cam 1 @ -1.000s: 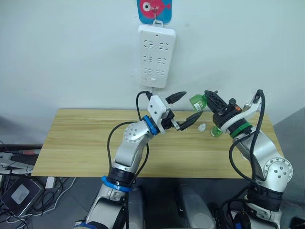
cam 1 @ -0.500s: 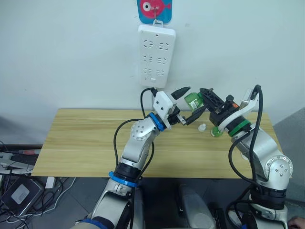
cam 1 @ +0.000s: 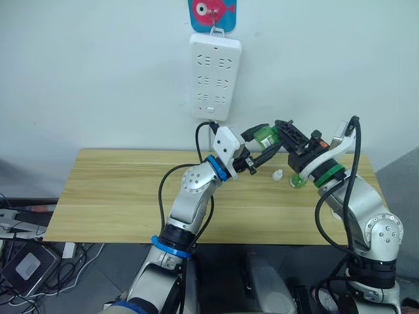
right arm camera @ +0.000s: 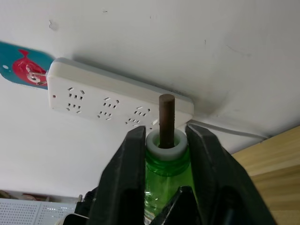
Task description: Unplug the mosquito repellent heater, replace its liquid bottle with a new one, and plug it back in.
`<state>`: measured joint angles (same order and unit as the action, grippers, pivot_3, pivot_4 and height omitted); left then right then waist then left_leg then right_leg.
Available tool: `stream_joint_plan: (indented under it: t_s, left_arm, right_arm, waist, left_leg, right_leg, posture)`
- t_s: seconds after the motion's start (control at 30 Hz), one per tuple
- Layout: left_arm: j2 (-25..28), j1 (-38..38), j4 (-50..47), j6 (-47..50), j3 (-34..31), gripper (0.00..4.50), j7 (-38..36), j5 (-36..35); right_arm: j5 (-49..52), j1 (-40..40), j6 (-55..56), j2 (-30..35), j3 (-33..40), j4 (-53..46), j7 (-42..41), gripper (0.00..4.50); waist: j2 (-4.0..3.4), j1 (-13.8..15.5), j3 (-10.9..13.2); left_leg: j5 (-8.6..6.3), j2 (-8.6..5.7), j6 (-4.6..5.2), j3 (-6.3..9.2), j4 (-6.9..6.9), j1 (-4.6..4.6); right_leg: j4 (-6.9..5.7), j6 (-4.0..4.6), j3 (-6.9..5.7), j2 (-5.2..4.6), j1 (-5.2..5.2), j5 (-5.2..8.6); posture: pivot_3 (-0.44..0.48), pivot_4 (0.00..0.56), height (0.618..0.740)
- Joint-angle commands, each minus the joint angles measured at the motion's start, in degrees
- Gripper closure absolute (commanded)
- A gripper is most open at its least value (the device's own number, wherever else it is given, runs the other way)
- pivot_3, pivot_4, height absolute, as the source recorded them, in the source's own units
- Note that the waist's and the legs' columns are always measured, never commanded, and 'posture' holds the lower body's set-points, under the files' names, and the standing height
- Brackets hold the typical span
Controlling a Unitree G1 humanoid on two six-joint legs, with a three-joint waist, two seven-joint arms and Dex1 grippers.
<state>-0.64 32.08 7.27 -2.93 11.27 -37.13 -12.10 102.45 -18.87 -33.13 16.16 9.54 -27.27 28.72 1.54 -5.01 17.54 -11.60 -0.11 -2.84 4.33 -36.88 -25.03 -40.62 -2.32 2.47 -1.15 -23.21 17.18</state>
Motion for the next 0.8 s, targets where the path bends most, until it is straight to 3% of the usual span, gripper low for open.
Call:
stream_joint_plan:
  t_s: [0.03,0.2,0.33,0.53,0.8]
  left_arm:
    - [0.3,1.0,-1.1,-0.2,-0.6,2.20,0.1,-0.4]
    - [2.5,2.9,0.6,0.8,-2.3,2.20,-1.6,-1.8]
    - [4.2,3.8,0.8,1.7,-2.9,2.20,-3.8,-2.9]
    - [5.3,1.9,-0.6,2.7,-2.7,2.20,-5.1,-3.2]
    - [4.6,-0.1,-3.0,4.0,-2.1,2.20,-3.9,-3.0]
  right_arm:
    - [2.0,0.1,-1.4,3.1,-0.3,-3.3,-1.1,1.92]
    - [8.6,6.9,-10.5,20.1,2.3,-5.2,-3.8,0.07]
    - [6.8,14.7,-18.1,35.9,8.7,-2.2,-11.6,0.03]
    - [-13.9,22.3,-26.3,51.4,11.4,10.0,-26.4,0.03]
    - [-36.1,19.1,-29.3,54.2,3.9,21.2,-36.4,0.03]
  waist:
    - [0.00,0.0,0.0]
    - [0.00,0.2,0.0]
    - [0.01,0.2,0.0]
    - [0.06,0.2,0.0]
    - [0.10,0.2,0.1]
  left_leg:
    - [0.00,-0.01,0.00,0.01,0.00,0.00]
    - [0.00,-0.01,0.00,0.04,0.00,-0.09]
    - [-0.03,-0.06,0.05,0.06,-0.03,-0.23]
    - [-0.05,-0.13,0.08,0.01,-0.02,-0.18]
    - [-0.05,-0.11,0.09,-0.03,-0.01,-0.15]
  right_leg:
    - [0.00,0.00,-0.01,0.00,0.00,0.00]
    - [0.10,-0.01,-0.04,-0.02,0.01,0.00]
    - [0.28,-0.02,-0.04,-0.05,0.01,0.01]
    - [0.34,-0.03,-0.01,0.00,0.04,0.00]
    - [0.37,-0.05,0.06,0.03,0.04,0.01]
  posture:
    - [-0.118,0.251,0.740]
    - [-0.123,0.262,0.740]
    - [-0.128,0.280,0.740]
    - [-0.138,0.304,0.740]
    - [-0.118,0.326,0.740]
